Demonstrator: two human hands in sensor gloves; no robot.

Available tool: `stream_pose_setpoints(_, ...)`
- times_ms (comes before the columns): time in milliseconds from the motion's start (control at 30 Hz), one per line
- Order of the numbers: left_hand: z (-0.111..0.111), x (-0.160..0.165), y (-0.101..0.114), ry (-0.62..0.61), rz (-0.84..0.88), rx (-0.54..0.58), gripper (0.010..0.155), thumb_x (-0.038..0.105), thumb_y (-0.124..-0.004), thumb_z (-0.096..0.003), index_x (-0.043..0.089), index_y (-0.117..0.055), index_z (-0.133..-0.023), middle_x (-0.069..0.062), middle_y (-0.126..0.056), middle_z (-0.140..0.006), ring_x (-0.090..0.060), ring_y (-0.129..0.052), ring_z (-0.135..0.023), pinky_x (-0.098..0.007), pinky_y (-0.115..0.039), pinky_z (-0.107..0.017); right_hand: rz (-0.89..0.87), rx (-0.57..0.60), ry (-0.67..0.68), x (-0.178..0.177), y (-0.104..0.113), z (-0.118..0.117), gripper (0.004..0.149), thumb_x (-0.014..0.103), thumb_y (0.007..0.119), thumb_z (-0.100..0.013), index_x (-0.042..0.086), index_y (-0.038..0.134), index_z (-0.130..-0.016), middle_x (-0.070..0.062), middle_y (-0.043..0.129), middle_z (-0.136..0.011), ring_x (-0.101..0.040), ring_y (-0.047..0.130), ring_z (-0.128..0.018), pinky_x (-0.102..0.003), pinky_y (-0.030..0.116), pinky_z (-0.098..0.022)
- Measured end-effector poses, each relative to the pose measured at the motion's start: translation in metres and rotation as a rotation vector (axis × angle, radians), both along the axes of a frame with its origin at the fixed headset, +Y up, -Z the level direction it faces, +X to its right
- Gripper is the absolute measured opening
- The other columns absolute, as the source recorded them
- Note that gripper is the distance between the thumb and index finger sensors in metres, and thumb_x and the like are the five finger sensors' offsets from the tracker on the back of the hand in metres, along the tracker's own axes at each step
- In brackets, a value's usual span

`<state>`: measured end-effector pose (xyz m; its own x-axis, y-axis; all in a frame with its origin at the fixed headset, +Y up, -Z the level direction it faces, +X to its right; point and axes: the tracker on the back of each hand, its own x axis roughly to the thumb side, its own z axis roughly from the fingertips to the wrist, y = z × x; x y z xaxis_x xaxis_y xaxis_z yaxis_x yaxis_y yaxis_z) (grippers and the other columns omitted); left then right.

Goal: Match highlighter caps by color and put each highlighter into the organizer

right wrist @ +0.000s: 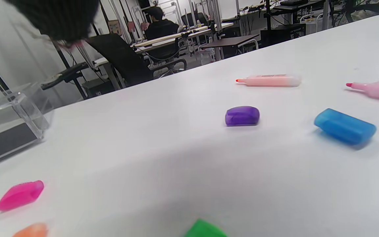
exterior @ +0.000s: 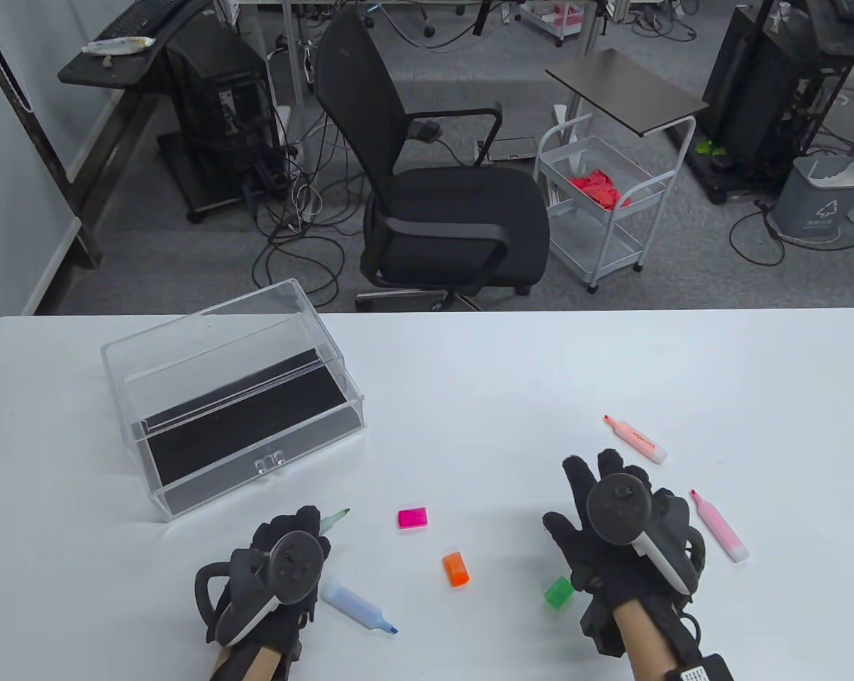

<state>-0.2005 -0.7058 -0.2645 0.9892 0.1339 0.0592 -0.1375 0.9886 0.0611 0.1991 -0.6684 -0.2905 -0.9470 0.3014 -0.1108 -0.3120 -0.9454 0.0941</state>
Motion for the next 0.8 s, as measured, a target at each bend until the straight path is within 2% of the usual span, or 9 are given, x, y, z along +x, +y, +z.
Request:
stream_pose_setpoints(67,0.000,0.000,0.000,0.005,-0.008,-0.001,0.059,0.050,-0.074,-0.0469,0.027,-0.064,-0.100,0.006,-0.082,-0.085,-0.016,-0.100,-0.058,-0.025,-0.093,-0.038,0.072,-0.049,0.040,0.001,-0.005,-0.001,0.073,0.047,0.083,-0.042,0.039,0.044,-0.103,-0.008,0.034,-0.117,-0.042,0.033,-0.106,-0.074,0.022,-0.070)
stream_pose_setpoints(200,0.001,0.001,-0.001,0.004,-0.013,-0.015,0.058,0.050,-0.074,-0.0468,0.027,-0.065,-0.100,0.006,-0.082,-0.086,-0.017,-0.100,-0.059,-0.026,-0.093,-0.039,0.132,-0.157,0.148,-0.005,-0.027,-0.004,0.072,0.045,0.087,-0.041,0.043,0.047,-0.102,-0.005,0.040,-0.116,-0.040,0.041,-0.107,-0.073,0.028,-0.071)
stream_pose_setpoints(333,-0.001,0.003,-0.004,0.004,-0.036,-0.067,0.058,0.050,-0.072,-0.0474,0.030,-0.063,-0.101,0.007,-0.080,-0.088,-0.016,-0.098,-0.063,-0.026,-0.092,-0.042,0.188,-0.268,0.264,-0.012,-0.052,-0.008,0.073,0.043,0.089,-0.040,0.046,0.048,-0.100,-0.002,0.041,-0.116,-0.039,0.042,-0.107,-0.073,0.029,-0.071)
stream_pose_setpoints(400,-0.003,0.003,-0.004,0.009,-0.040,-0.065,0.057,0.050,-0.072,-0.0474,0.033,-0.062,-0.101,0.008,-0.079,-0.089,-0.017,-0.097,-0.065,-0.028,-0.092,-0.043,0.174,-0.324,0.355,-0.015,-0.061,-0.009,0.074,0.041,0.091,-0.040,0.048,0.047,-0.099,0.001,0.038,-0.116,-0.038,0.038,-0.108,-0.073,0.028,-0.072)
stream_pose_setpoints(500,-0.003,0.003,-0.004,0.008,-0.035,-0.083,0.057,0.051,-0.071,-0.0472,0.037,-0.061,-0.102,0.008,-0.078,-0.090,-0.019,-0.097,-0.069,-0.030,-0.093,-0.045,0.196,-0.376,0.414,-0.017,-0.071,-0.008,0.074,0.039,0.092,-0.039,0.048,0.048,-0.098,0.002,0.037,-0.116,-0.038,0.034,-0.108,-0.073,0.026,-0.072)
stream_pose_setpoints(700,-0.004,-0.001,-0.007,0.005,-0.016,-0.100,0.057,0.052,-0.072,-0.0468,0.040,-0.062,-0.102,0.009,-0.082,-0.087,-0.018,-0.101,-0.065,-0.029,-0.094,-0.042,0.247,-0.415,0.454,-0.016,-0.082,-0.004,0.075,0.039,0.095,-0.037,0.049,0.050,-0.097,0.003,0.039,-0.116,-0.037,0.035,-0.108,-0.073,0.028,-0.072)
stream_pose_setpoints(800,-0.005,-0.002,-0.009,0.003,-0.017,-0.107,0.057,0.052,-0.072,-0.0468,0.038,-0.062,-0.102,0.009,-0.082,-0.086,-0.017,-0.100,-0.063,-0.027,-0.093,-0.041,0.295,-0.383,0.453,-0.017,-0.087,-0.003,0.070,0.037,0.095,-0.038,0.048,0.055,-0.095,0.005,0.041,-0.114,-0.035,0.041,-0.107,-0.073,0.030,-0.072)
